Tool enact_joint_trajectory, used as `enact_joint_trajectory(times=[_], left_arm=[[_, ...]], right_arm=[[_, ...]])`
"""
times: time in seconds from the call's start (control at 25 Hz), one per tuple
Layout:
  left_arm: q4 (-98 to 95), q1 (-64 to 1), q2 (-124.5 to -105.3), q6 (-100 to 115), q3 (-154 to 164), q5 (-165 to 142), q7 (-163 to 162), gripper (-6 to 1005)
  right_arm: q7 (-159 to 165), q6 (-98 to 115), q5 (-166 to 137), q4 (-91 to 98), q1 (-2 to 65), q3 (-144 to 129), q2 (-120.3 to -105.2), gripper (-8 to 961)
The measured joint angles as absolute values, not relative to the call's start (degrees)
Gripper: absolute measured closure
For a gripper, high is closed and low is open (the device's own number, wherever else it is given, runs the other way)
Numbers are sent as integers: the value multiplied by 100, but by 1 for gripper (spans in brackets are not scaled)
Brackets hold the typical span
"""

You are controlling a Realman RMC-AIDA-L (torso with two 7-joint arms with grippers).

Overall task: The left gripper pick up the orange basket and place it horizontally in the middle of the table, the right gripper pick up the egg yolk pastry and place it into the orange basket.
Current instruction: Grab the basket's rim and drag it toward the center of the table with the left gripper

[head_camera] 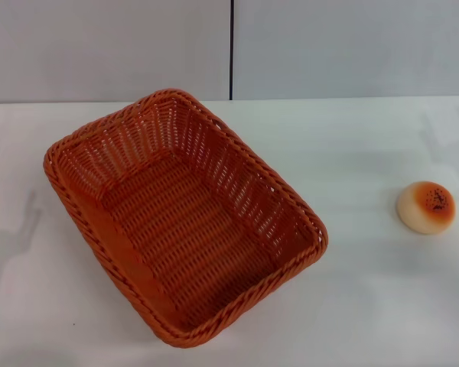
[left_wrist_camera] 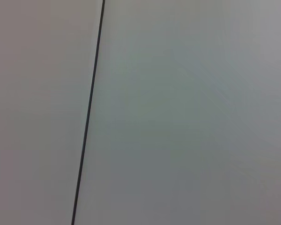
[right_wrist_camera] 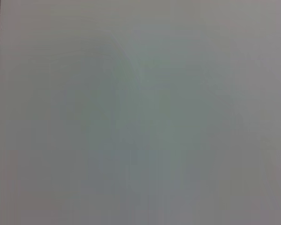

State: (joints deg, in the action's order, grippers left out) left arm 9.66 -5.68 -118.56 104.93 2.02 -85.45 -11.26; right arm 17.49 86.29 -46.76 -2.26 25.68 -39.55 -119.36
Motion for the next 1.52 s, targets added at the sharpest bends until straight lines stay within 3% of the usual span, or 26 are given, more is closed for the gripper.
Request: enact_joint_trajectory(times=[0.84, 1.2, 1.52], left_arm=[[705, -865, -11806, 10223, 231, -8553, -1244, 262], [-1359, -1227, -11786, 9614, 838, -8629, -4312, 263], [-4545, -1315, -11789, 8778, 2912, -8887, -8000, 270]], right_arm=[[1749, 8550, -4685, -202, 2618, -3955, -11931, 283], [1749, 8538, -4685, -193, 2574, -3908, -11930, 282], [1749, 8483, -4667, -193, 2566, -3902, -11935, 283]])
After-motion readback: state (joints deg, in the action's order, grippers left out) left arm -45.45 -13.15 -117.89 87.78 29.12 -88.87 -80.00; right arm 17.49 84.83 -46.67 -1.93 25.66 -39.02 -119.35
